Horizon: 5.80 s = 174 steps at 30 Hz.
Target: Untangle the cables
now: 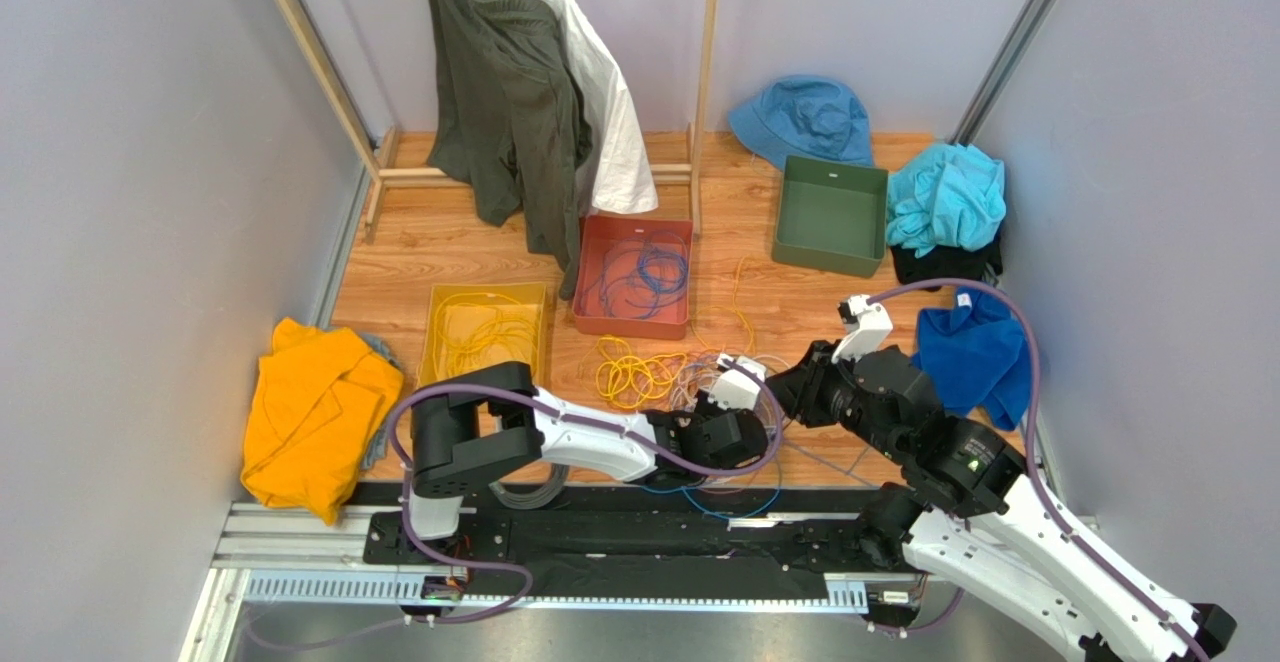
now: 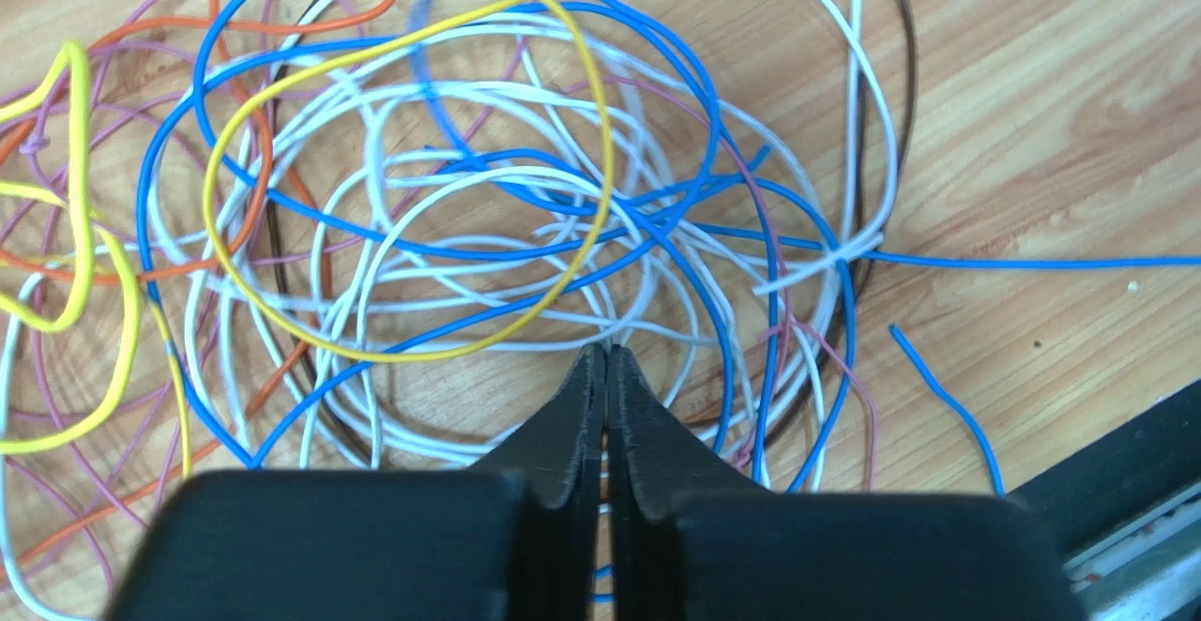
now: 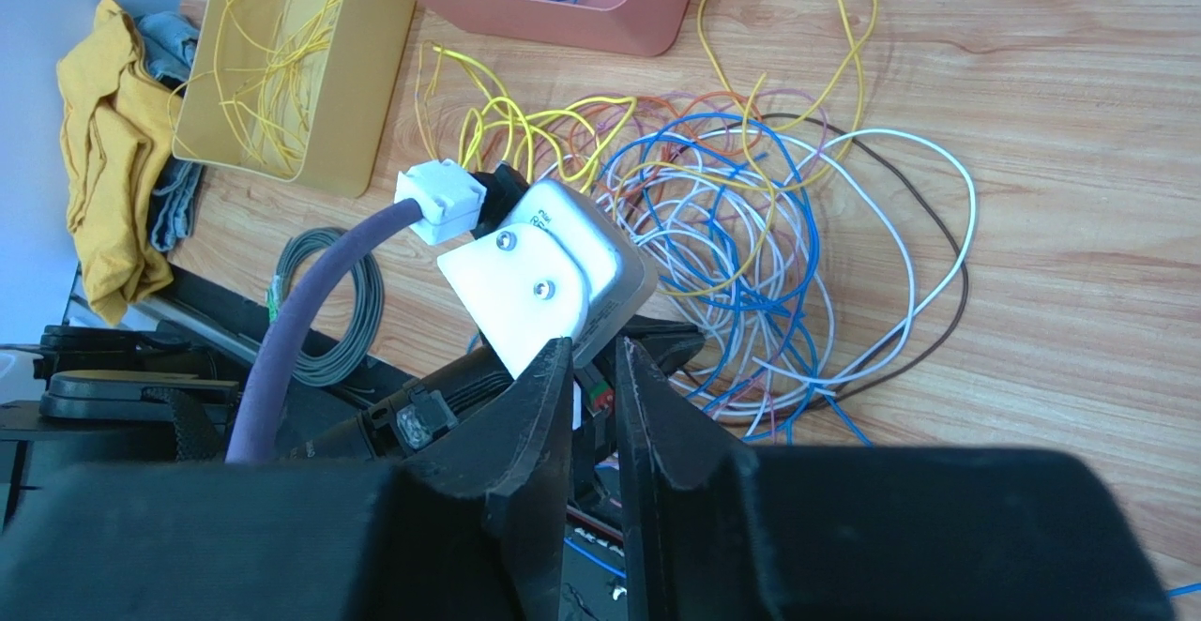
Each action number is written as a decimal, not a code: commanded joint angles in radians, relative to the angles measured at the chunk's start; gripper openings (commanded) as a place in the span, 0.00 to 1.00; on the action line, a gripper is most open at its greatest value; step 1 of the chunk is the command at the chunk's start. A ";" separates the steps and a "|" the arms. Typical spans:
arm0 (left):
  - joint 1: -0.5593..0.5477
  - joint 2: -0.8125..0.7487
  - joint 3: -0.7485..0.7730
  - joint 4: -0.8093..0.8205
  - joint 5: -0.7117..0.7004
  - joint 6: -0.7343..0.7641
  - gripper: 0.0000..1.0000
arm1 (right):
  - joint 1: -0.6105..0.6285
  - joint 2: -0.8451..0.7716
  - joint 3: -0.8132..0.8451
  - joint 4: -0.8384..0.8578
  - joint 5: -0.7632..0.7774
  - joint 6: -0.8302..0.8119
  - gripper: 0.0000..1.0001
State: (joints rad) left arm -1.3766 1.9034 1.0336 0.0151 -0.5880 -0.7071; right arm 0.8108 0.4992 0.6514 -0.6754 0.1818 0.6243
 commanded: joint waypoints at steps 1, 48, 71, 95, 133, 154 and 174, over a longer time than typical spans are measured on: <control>0.001 0.059 -0.079 -0.176 0.074 -0.020 0.00 | 0.005 -0.004 -0.004 0.039 -0.008 0.006 0.20; -0.030 -0.713 0.899 -0.621 -0.049 0.653 0.00 | 0.005 -0.136 -0.113 0.303 -0.237 -0.071 0.32; -0.027 -0.926 0.212 -0.489 -0.081 0.306 0.17 | 0.071 0.205 -0.185 0.348 -0.153 -0.072 0.51; 0.039 -0.676 -0.440 -0.013 0.093 -0.339 0.99 | 0.357 0.010 -0.090 0.068 0.482 0.152 0.48; 0.145 -0.264 -0.420 0.276 0.255 -0.414 0.57 | 0.357 -0.045 -0.124 0.034 0.459 0.157 0.44; 0.145 -0.455 -0.369 0.182 0.243 -0.243 0.00 | 0.357 -0.080 -0.127 0.017 0.473 0.152 0.42; 0.143 -0.885 0.284 -0.429 0.117 0.234 0.00 | 0.357 -0.149 -0.194 0.304 0.341 -0.007 0.44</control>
State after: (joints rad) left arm -1.2327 0.9947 1.1824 -0.2935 -0.4454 -0.5949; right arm 1.1637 0.4156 0.4904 -0.5381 0.5671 0.6975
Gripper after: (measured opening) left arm 0.007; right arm 0.434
